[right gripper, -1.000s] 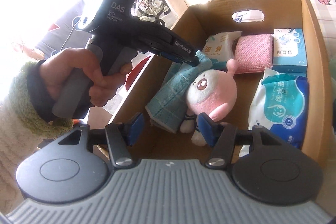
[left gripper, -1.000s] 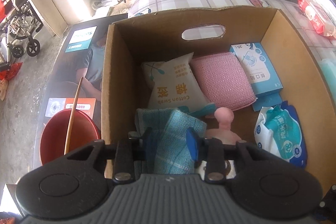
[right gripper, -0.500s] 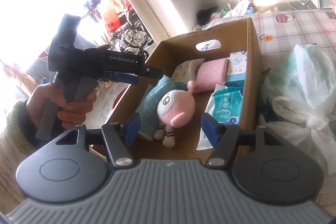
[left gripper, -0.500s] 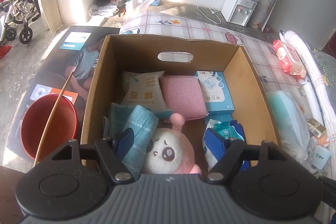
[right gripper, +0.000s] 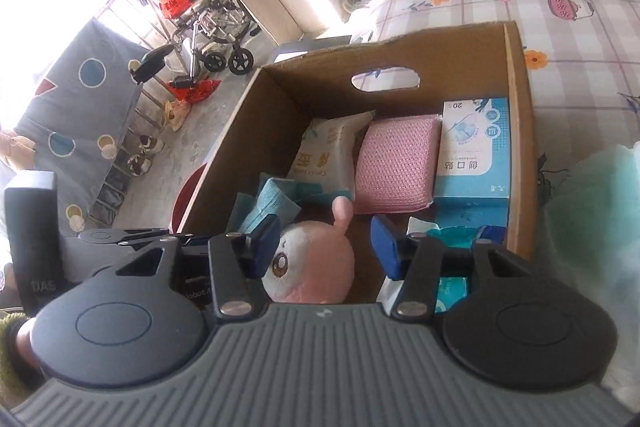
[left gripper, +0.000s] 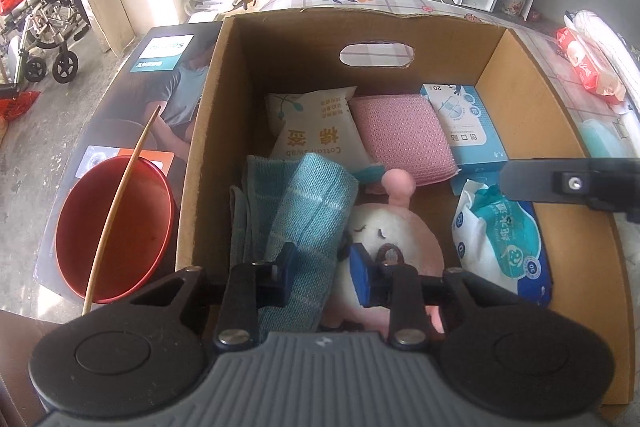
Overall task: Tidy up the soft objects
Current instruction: 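Lower the towel into the box and open both tools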
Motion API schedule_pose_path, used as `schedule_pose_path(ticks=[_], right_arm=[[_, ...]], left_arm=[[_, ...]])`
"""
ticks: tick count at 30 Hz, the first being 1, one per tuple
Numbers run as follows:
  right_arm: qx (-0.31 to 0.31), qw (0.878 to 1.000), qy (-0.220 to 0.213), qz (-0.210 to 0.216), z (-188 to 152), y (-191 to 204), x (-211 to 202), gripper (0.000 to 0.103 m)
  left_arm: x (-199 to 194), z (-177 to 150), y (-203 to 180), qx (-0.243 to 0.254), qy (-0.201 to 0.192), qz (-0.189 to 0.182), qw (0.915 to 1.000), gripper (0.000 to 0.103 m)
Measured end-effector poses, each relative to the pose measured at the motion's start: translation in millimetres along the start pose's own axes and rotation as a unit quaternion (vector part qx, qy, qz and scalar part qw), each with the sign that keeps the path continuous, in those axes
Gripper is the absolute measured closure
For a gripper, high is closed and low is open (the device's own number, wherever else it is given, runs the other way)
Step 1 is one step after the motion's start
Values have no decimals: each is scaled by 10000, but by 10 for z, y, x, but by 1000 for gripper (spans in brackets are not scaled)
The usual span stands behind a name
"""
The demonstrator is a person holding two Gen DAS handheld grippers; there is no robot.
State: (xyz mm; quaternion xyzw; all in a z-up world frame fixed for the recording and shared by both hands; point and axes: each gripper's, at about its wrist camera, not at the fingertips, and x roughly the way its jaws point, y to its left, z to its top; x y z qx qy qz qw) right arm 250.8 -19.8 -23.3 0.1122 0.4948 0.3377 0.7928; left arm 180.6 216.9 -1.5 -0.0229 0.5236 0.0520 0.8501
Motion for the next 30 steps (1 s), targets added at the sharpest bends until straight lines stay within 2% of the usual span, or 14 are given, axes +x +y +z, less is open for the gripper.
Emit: schedule_pose_path(ticks=[2, 5, 13, 16, 20, 22, 30], right_arm=[[181, 9990, 405, -16, 41, 9, 289, 55], [266, 9967, 767, -4, 3, 24, 526, 54], [215, 9915, 1280, -24, 17, 109, 875, 38], [329, 9887, 1456, 109, 20, 91, 1013, 31], [484, 9855, 1600, 296, -8, 56, 1133, 31], [356, 9874, 1512, 316, -15, 64, 1125, 37], [156, 9876, 1554, 169, 69, -74, 971, 39]], left_arm=[[15, 1, 8, 51, -24, 73, 10000, 78], [33, 0, 31, 127, -46, 129, 9998, 79], [97, -30, 161, 80, 44, 143, 9999, 79], [93, -39, 172, 97, 27, 154, 9998, 81], [95, -43, 155, 149, 24, 188, 9997, 81], [100, -41, 150, 167, 10, 189, 9997, 81], [132, -22, 127, 177, 20, 176, 9997, 81]])
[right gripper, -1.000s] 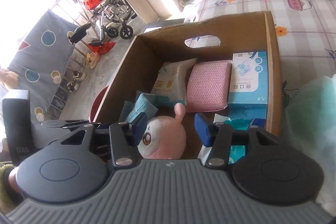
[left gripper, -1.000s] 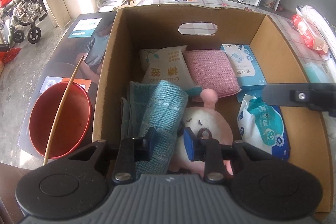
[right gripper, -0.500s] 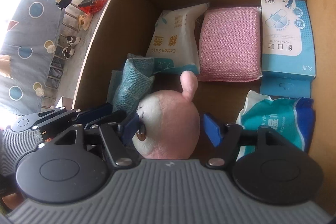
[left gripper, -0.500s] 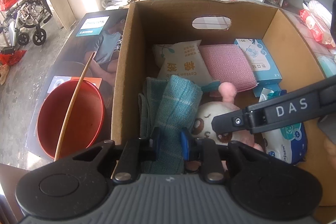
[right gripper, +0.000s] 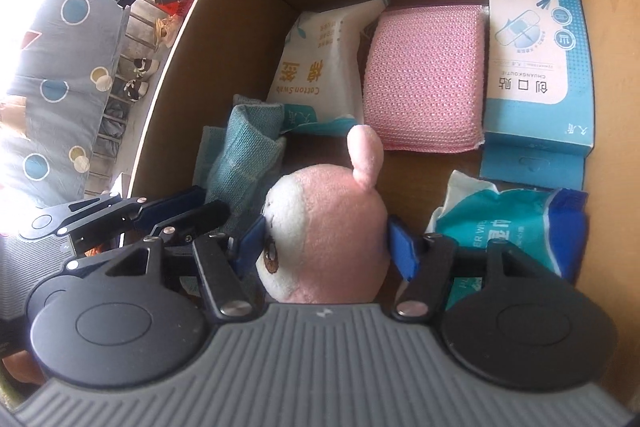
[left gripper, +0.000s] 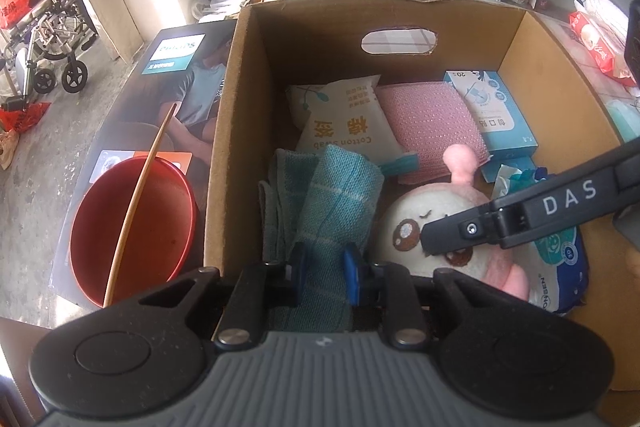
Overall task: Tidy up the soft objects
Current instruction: 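Lower the towel into the box and open both tools, then move the right tool back to the bed toward the white yogurt cup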
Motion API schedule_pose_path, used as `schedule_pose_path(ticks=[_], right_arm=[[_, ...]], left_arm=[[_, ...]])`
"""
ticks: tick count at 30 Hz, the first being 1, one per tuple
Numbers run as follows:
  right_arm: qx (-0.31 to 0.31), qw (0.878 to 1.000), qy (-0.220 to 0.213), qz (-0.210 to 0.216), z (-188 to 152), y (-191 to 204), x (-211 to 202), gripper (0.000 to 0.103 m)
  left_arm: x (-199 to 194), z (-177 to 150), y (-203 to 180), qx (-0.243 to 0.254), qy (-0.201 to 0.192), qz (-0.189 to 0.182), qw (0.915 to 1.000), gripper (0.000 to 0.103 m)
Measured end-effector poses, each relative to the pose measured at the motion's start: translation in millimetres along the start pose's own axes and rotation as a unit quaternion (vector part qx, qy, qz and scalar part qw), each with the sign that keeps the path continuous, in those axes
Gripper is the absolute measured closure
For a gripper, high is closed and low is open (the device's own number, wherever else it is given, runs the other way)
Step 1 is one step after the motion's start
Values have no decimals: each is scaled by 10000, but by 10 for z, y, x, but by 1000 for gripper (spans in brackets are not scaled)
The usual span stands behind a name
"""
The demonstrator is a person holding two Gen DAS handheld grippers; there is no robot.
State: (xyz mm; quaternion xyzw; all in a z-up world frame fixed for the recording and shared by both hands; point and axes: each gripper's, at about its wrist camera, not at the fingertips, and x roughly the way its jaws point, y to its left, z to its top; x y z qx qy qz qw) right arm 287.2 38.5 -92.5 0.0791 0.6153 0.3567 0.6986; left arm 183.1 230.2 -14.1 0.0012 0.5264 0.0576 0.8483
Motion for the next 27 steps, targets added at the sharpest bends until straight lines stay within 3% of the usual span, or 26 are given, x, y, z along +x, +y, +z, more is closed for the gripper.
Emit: schedule_pose_path(ticks=[4, 9, 11, 13, 17, 21, 23, 27], right_arm=[[-87, 9999, 119, 72, 17, -44, -22, 39], [-301, 9995, 14, 91, 27, -7, -40, 33], [-253, 9996, -34, 99, 32, -10, -66, 33], [-229, 9996, -138, 109, 32, -14, -112, 33], [-153, 9984, -503, 216, 18, -36, -291, 33], [29, 9948, -907, 467, -54, -62, -567, 34], [21, 9915, -1168, 579, -158, -42, -760, 33], [-51, 9814, -1746, 795, -560, -16, -1203, 33]], left_arm=[[14, 26, -18, -32, -48, -19, 10000, 80], [-14, 44, -13, -221, -121, -335, 9991, 77], [-53, 44, -30, -224, -154, -321, 9991, 66], [-110, 41, -35, -245, -235, -365, 9988, 62], [-263, 37, -44, -328, -383, -433, 9978, 46], [-439, 14, -81, -393, -478, -518, 9967, 37], [-561, -25, -121, -451, -515, -607, 9958, 29], [-841, -190, -245, -376, -763, -779, 9933, 23]])
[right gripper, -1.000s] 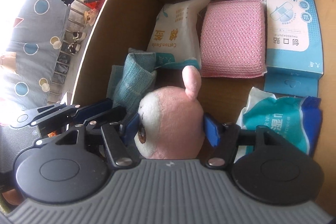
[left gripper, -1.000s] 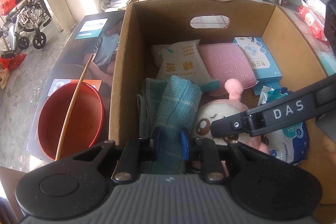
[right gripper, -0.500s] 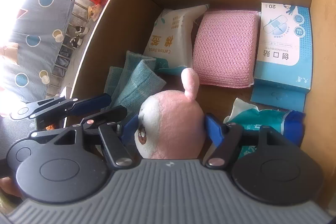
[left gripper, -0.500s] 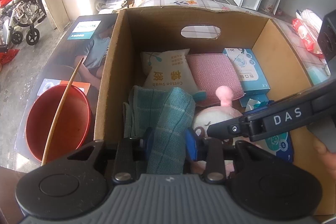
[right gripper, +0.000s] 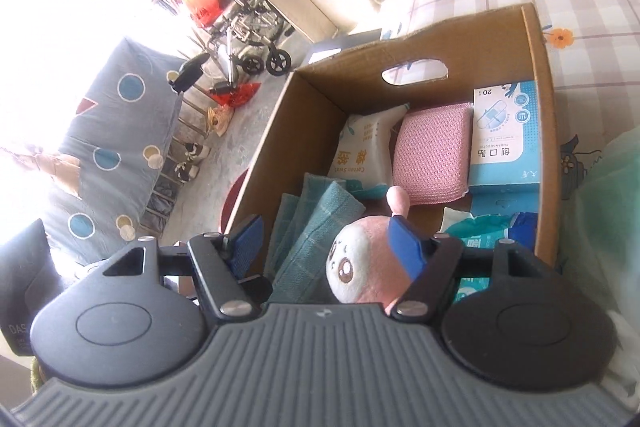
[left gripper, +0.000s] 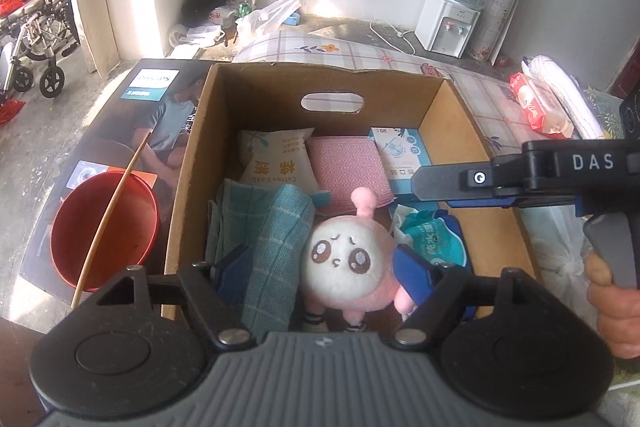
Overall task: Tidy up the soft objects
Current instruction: 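Move the right tool back to the bed toward the white yogurt cup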
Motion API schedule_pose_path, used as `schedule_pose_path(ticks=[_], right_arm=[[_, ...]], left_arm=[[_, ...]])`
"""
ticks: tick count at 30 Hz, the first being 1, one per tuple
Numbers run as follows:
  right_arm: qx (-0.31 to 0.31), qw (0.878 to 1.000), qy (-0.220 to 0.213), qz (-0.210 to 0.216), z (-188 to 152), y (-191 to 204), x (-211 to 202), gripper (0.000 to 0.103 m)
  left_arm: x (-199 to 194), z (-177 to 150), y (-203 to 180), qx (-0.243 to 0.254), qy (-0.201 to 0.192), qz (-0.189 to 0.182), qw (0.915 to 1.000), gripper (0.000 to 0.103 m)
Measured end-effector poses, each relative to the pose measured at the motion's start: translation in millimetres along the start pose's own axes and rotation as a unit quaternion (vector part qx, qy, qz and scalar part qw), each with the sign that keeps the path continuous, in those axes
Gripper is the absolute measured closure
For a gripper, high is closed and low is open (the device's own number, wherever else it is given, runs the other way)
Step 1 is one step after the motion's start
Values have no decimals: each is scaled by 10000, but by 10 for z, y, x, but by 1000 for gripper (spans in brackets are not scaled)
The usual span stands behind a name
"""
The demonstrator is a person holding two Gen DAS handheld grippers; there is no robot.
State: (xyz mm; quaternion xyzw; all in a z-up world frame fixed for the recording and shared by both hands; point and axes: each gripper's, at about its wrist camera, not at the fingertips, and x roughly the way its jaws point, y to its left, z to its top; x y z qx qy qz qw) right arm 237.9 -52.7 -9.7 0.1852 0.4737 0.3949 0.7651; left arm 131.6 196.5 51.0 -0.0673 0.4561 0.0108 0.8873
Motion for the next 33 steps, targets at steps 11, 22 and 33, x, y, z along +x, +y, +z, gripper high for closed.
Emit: schedule_pose_path(ticks=[11, 22, 33], right_arm=[[-241, 9848, -1667, -419, -1115, -48, -1490, 27], [275, 9613, -2462, -1205, -2178, -595, -2506, 25], [931, 9294, -2810, -2206, -2635, -1346, -3112, 25]], left_arm=[[-694, -559, -731, 328, -967, -453, 9937, 11], [-831, -1140, -1855, 941, -1456, -1137, 9783, 10], [-289, -1525, -2904, 1703, -1500, -1558, 9614, 9]])
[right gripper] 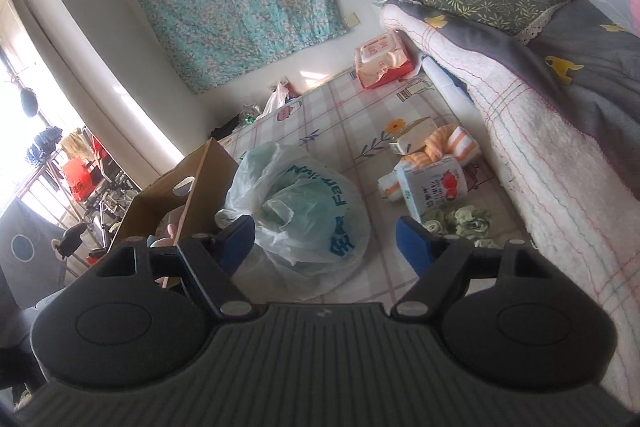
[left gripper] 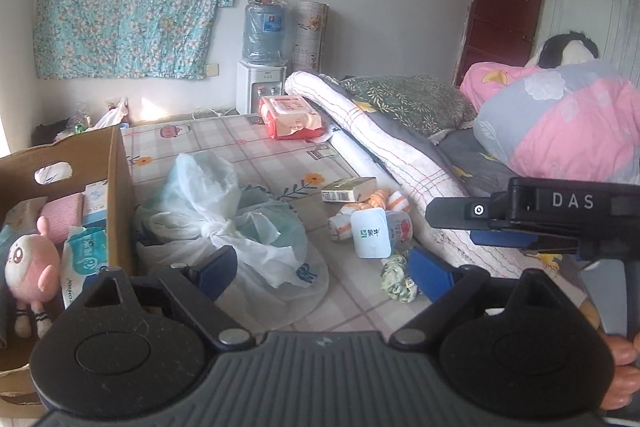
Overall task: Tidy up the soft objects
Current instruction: 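Move the right tool back to the bed toward the white yogurt cup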
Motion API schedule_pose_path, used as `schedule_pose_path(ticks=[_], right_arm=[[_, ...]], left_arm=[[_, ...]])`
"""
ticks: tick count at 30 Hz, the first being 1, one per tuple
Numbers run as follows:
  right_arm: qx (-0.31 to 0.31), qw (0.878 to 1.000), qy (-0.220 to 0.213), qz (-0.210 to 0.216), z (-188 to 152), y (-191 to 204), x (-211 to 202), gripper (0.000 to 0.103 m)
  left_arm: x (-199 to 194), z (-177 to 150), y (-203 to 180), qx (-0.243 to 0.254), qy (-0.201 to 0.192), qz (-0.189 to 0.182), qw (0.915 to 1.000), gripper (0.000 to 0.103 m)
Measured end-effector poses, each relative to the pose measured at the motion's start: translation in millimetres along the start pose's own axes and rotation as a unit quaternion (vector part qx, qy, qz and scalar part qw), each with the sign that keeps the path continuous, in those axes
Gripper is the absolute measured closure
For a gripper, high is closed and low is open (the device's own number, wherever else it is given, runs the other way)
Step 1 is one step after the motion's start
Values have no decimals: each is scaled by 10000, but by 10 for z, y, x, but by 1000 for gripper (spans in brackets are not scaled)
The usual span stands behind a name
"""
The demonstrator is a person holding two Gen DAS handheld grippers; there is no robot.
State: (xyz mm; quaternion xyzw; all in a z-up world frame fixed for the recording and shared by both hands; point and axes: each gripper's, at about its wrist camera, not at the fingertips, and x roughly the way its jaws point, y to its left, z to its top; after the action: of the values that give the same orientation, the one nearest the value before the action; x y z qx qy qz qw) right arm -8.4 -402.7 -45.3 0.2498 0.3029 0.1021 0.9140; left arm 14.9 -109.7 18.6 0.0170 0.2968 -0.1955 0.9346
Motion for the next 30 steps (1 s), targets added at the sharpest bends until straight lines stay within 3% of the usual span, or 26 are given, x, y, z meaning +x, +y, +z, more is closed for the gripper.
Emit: schedule_pose_path(ticks=[9, 16, 20, 22, 25, 30], right_arm=[[-194, 9978, 164, -606, 320, -390, 625, 17], [-524, 9901, 637, -1136, 427, -562, 1457, 16], [-458, 9877, 797, -1267, 406, -676, 1730, 17], [-441, 9870, 864, -1284, 384, -687, 1771, 21], [-193, 9902, 872, -1077, 377, -773, 1767, 37], [-56, 9913, 761, -1073, 395, -794, 1737, 38]], left_arm=[[570, -161, -222, 138, 119, 149, 9997, 10], [676, -203, -60, -9, 190, 328, 9993, 10], [698, -216, 0, 0, 208, 314, 9993, 9], [696, -221, 23, -19, 160, 273, 9995, 9], [689, -229, 57, -74, 95, 225, 9997, 9], [693, -241, 117, -209, 66, 82, 9997, 9]])
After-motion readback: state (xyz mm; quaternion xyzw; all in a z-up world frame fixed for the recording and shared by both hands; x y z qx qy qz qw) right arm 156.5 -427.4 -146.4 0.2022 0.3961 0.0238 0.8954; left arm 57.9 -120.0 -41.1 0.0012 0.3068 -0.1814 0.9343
